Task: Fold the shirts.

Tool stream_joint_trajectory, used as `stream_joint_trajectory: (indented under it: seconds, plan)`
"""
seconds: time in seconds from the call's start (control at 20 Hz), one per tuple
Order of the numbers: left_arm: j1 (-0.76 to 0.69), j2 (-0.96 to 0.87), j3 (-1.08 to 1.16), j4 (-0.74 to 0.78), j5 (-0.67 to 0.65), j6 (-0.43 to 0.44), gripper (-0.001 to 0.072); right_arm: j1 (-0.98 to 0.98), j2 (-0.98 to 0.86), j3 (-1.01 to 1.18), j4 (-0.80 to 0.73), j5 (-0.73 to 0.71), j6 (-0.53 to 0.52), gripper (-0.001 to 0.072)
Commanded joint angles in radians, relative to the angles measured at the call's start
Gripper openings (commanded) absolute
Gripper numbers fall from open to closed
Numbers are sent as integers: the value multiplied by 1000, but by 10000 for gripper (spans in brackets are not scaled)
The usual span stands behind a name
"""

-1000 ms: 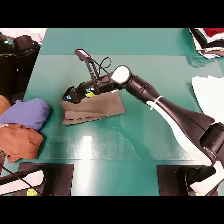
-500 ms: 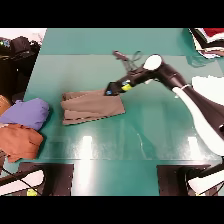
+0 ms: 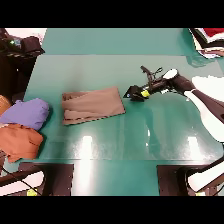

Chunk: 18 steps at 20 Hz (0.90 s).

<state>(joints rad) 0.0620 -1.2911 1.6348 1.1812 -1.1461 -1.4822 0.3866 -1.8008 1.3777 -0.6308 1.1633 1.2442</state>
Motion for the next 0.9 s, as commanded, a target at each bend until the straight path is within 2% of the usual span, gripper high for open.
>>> stream_joint_trajectory:
  seconds: [0.0, 0.1, 0.15, 0.2, 0.25, 0.3, 0.35, 0.4, 0.65, 0.85]
  plan:
    - [-58, -1, 1, 1, 34, 24, 26, 58, -88, 67, 38, -12, 1, 669]
    - [-87, -1, 1, 1, 39, 24, 26, 119, -145, 152, 38, -11, 3, 668]
    - [-99, -1, 1, 1, 42, 24, 26, 146, -170, 190, 38, -10, 3, 643]
    - [-110, -1, 1, 1, 43, 24, 26, 173, -195, 229, 38, -7, 3, 567]
    - [-120, -1, 1, 1, 42, 24, 26, 195, -212, 259, 37, -8, 3, 483]
    - [-129, -1, 1, 1, 40, 24, 26, 216, -224, 286, 36, -12, 3, 336]
    - [-130, -1, 1, -2, 35, 24, 26, 230, -227, 303, 29, -19, 2, 126]
    - [-130, -1, 1, -13, 29, 24, 26, 239, -226, 320, 26, -20, -4, 14]
    - [-130, -1, 1, -69, -18, 24, 26, 137, -122, 358, 23, -12, 5, 13]
    - [-130, -1, 1, -138, -18, 24, 26, -96, 51, 357, -140, 5, 50, 13]
